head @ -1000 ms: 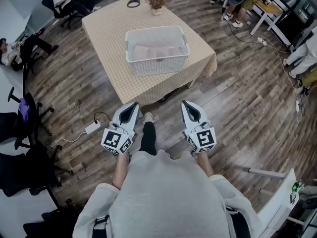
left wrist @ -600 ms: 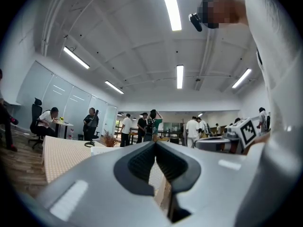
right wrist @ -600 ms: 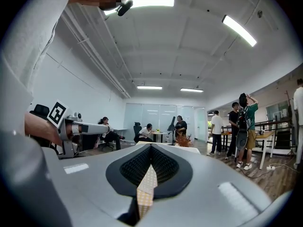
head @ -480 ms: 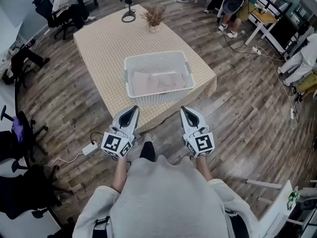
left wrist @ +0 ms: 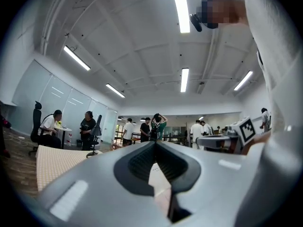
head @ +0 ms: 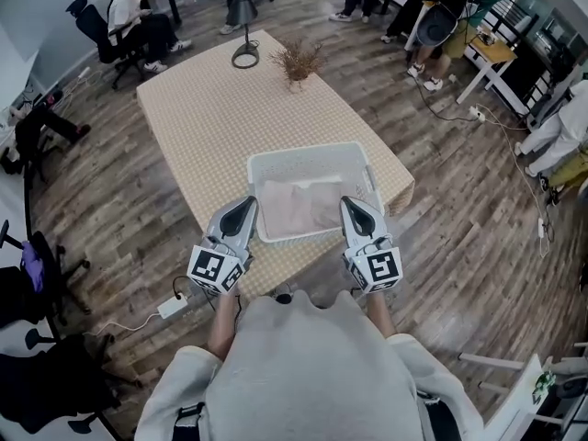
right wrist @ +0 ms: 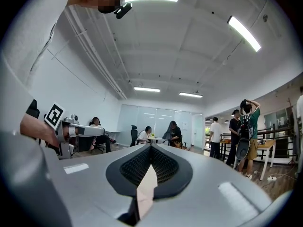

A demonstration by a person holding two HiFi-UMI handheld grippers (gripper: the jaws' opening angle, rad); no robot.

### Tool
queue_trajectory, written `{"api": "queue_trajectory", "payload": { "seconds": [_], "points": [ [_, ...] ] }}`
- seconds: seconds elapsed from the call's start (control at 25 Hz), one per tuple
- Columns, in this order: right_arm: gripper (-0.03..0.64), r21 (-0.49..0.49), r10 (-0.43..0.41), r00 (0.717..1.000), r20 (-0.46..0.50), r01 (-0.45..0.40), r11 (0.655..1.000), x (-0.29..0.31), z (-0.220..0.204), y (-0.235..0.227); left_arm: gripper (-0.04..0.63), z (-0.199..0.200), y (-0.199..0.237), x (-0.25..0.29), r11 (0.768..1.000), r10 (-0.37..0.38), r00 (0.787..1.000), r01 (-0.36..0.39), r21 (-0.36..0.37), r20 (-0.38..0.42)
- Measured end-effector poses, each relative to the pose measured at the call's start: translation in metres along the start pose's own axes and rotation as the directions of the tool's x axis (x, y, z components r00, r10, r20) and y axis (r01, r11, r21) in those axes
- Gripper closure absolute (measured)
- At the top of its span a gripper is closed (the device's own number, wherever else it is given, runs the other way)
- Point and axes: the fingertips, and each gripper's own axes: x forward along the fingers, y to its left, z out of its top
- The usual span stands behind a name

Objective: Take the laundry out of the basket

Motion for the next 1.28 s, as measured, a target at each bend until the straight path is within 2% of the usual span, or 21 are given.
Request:
{"api": "queue_trajectory", "payload": {
  "seconds": [0.4,0.76,1.04,1.28],
  "points": [
    [0.618,0.03,-0.033,0.999,0.016,0.033,0.999,0.035,-0.008,-0.033,0.584,-0.01,0.032,0.036,1.0,0.011,1.0,-0.011,-0.014,-0.013],
    [0.618,0.084,0.01,1.0,-0.003,-0.01,0.996,0.053,-0.018,-0.057,0.584,-0.014,0.036,0.055,0.998,0.065,0.997,-0.065,0.0,-0.052],
    [0.618,0.116,0.046,0.997,-0.067,-0.038,0.993,0.064,-0.036,-0.056,0.584,-0.029,0.053,0.05,0.993,0.113,0.988,-0.117,-0.025,-0.103],
    [0.618,0.13,0.075,0.988,-0.132,-0.058,0.99,0.073,-0.05,-0.056,0.584,-0.057,0.079,0.041,0.981,0.177,0.971,-0.187,-0.045,-0.161]
  ]
}}
